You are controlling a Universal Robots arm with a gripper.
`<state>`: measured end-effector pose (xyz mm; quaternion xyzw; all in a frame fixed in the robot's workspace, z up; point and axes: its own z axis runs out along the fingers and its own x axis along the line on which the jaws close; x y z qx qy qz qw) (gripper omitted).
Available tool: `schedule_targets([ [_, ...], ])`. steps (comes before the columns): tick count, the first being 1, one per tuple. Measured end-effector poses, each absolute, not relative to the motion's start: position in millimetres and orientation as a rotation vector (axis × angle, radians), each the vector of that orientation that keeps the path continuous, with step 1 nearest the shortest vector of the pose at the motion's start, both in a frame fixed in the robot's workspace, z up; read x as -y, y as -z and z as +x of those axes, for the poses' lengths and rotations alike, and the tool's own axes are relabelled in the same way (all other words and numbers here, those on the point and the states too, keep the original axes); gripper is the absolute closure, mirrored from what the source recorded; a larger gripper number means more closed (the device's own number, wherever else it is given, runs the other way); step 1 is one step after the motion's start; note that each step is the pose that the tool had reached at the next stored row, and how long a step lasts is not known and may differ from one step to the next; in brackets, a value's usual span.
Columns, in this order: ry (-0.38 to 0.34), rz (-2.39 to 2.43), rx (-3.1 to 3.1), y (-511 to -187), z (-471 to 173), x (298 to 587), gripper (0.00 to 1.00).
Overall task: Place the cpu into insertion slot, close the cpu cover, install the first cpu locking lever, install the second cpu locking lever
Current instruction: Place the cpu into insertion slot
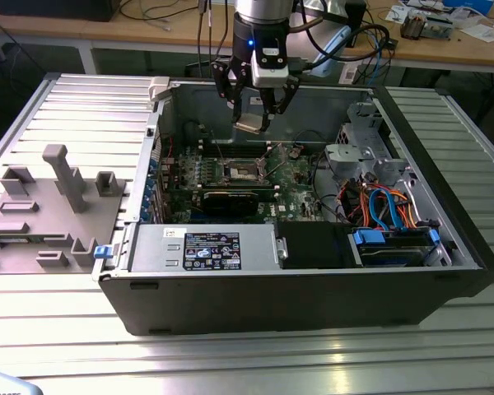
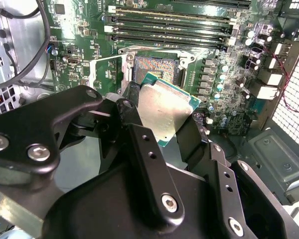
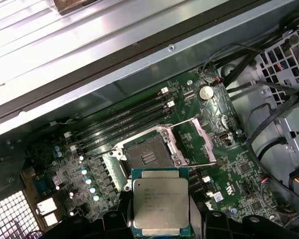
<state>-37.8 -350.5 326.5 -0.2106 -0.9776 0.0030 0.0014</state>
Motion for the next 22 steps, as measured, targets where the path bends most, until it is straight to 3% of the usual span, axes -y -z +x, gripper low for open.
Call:
schedule_targets([
  [22, -0.009, -0.688, 3.062, -326.1, -37.8, 350.5, 0.45],
])
